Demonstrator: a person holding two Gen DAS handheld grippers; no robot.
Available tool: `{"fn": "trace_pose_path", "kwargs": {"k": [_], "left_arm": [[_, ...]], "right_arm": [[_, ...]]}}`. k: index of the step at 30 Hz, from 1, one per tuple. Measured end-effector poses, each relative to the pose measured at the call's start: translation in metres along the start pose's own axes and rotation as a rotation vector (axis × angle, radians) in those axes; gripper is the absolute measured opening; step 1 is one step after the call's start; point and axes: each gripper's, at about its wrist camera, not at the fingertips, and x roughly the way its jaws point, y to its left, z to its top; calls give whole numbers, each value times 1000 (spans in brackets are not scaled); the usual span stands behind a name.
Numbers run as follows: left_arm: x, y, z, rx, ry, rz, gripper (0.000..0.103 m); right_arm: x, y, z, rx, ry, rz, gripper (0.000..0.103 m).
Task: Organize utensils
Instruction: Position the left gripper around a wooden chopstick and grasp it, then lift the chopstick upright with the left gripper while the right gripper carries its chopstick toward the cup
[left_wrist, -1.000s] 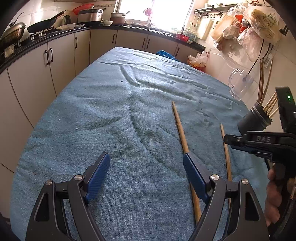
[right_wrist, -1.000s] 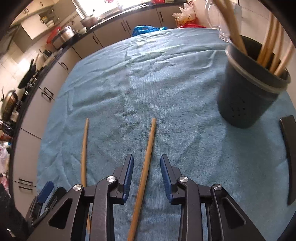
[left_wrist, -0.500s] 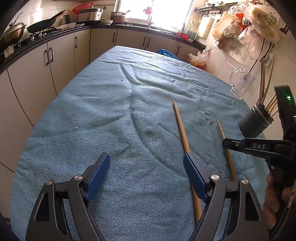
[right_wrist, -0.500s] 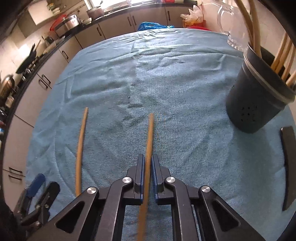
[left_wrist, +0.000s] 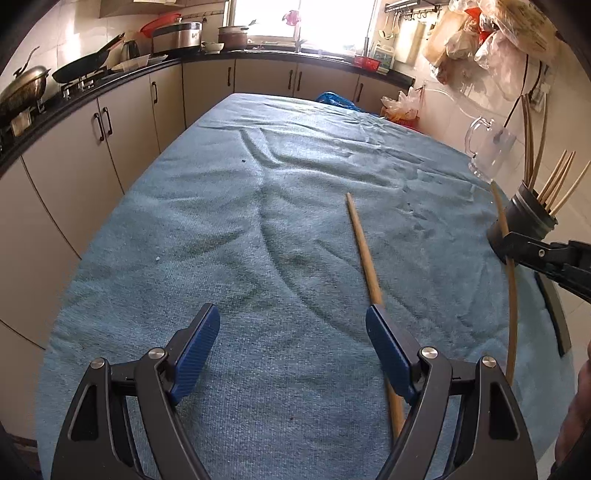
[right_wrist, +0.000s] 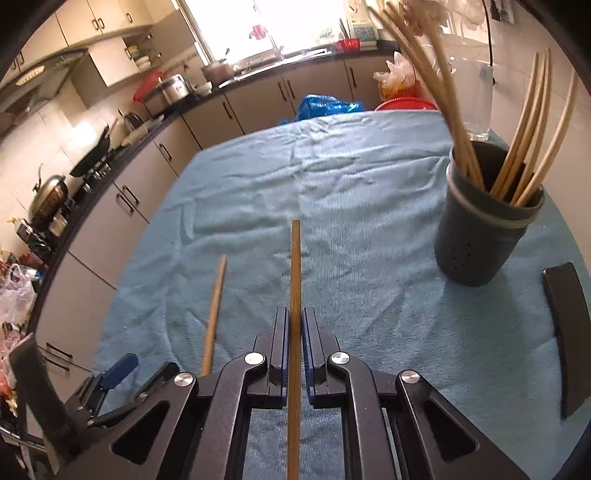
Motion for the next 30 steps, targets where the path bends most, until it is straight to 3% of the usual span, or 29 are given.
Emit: {"fn": "trace_pose_path", "kwargs": {"k": [5,11,15,18,20,26,28,30], "left_arm": [[-7,-6,14,8,14,-19,80],[16,-5,52,-78,184,-171,80],[40,-21,67,-66,267,-188,63],[60,-35,72,-44,324,-157,40],[72,-41,74,-51,363,-163,38],[82,-58,83,19,358,-81,34],[84,-62,83,44,338,-21,7],[84,-61,83,52,328,-24,6]], "right_arm": [[-13,-7,0,5,-34,20,7],[-25,-17,-3,19,-61,45,7],[-29,-24,-4,30,-69,60,7],[-34,-29,-3,36,-74,65,8],[-36,-31,-3,38,-79,68,8],[-38,-38,-3,52,-88,75,8],[-40,-39,-2,54,-92,78,8],[-40,-39,-3,55,-94,80,8]]}}
